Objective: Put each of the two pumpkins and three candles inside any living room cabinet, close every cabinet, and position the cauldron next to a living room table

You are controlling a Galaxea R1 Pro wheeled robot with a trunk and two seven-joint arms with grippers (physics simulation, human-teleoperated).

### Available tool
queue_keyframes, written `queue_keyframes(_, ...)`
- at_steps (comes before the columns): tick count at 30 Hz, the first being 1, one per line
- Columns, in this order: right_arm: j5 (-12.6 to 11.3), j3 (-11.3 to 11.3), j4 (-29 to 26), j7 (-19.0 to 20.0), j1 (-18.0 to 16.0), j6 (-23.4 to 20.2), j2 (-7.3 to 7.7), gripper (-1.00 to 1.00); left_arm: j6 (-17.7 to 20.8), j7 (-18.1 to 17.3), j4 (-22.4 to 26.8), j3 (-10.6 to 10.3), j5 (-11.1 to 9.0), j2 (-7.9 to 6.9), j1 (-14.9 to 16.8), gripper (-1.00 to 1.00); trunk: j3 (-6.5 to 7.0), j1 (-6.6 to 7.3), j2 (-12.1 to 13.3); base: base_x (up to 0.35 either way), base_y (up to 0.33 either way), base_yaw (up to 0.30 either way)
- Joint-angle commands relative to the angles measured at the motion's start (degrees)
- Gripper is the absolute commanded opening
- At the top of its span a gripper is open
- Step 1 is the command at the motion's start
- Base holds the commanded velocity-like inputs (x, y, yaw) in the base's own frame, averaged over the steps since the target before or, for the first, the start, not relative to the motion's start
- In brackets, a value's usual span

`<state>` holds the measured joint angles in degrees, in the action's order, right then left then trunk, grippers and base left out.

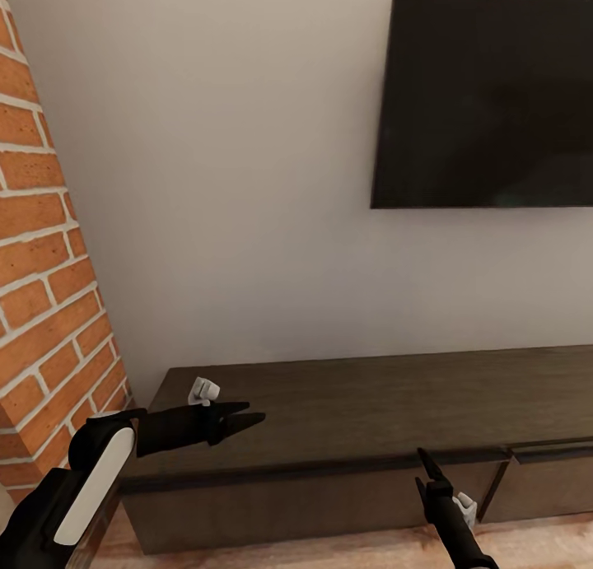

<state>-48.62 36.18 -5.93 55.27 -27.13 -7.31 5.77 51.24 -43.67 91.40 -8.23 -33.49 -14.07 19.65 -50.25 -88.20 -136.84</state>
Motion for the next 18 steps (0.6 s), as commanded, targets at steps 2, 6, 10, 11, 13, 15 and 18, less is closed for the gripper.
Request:
queue_keyframes(2, -0.6, -0.14, 0.04, 0.19, -0.03, -0.62, 0.02, 1.0, 0.26, -0.01, 0.01, -0.03, -0.17, -0.01, 0.04, 1.0, -0.24, -0.21, -0.43, 0.002, 0.0, 0.0)
queue_keyframes(6, -0.6, -0.14, 0.04, 0.19, -0.03, -0.61, 0.03, 1.0, 0.26, -0.01, 0.01, -0.03, -0.17, 0.0, 0.04, 1.0, -0.96, -1.09, -2.03, 0.0, 0.0, 0.0)
queue_keyframes(10, -0.6, -0.14, 0.04, 0.16, -0.01, -0.6, 0.03, 1.0, 0.26, -0.01, 0.01, -0.03, -0.17, 0.0, 0.04, 1.0, -1.14, -1.31, -2.43, 0.0, 0.0, 0.0)
queue_keyframes(11, -0.6, -0.14, 0.04, 0.17, -0.02, -0.6, 0.03, 1.0, 0.26, -0.01, 0.01, -0.03, -0.17, 0.0, 0.04, 1.0, -1.14, -1.31, -2.43, 0.0, 0.0, 0.0)
queue_keyframes(13, -0.6, -0.14, 0.06, 0.18, -0.01, -0.6, 0.03, 1.0, 0.26, -0.01, 0.01, -0.03, -0.17, 0.0, 0.04, 1.0, -1.49, -1.74, -3.23, 0.0, 0.0, 0.0)
queue_keyframes(15, -0.6, -0.14, 0.05, 0.19, -0.02, -0.6, 0.03, 1.0, 0.26, -0.01, 0.01, -0.03, -0.17, 0.0, 0.04, 1.0, -1.85, -2.18, -4.04, 0.0, 0.0, 0.0)
queue_keyframes(18, -0.6, -0.14, 0.04, 0.15, -0.03, -0.62, -0.01, 1.0, 0.26, -0.01, 0.01, -0.03, -0.17, 0.0, 0.04, 1.0, -2.39, -2.84, -5.24, 0.0, 0.0, 0.0)
